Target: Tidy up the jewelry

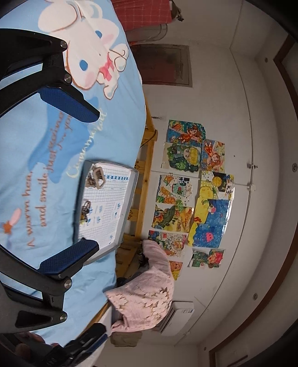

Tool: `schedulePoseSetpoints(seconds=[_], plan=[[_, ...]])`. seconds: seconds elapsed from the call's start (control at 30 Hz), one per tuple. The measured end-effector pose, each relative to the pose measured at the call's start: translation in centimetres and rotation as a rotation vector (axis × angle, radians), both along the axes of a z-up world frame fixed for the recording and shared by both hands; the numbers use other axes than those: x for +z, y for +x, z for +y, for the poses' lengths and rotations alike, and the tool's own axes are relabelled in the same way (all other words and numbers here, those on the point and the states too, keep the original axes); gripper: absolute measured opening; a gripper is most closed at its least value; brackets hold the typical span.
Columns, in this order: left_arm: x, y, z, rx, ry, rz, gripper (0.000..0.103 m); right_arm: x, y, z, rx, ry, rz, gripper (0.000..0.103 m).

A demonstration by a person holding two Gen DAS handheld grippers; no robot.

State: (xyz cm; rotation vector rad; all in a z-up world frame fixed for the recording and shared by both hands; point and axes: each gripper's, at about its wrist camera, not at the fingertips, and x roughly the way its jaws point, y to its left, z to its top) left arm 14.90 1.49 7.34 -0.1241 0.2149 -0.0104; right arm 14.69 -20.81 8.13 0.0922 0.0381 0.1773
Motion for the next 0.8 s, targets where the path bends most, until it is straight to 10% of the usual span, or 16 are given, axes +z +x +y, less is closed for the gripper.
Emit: schedulePoseSetpoints(seconds=[0.8], plan=[[-6.3, -4.3, -1.3, -0.099, 0.079, 0.069, 0.103, -5.6, -7.7, -0.9, -0.135, -0.04, 0.065, 0.101]])
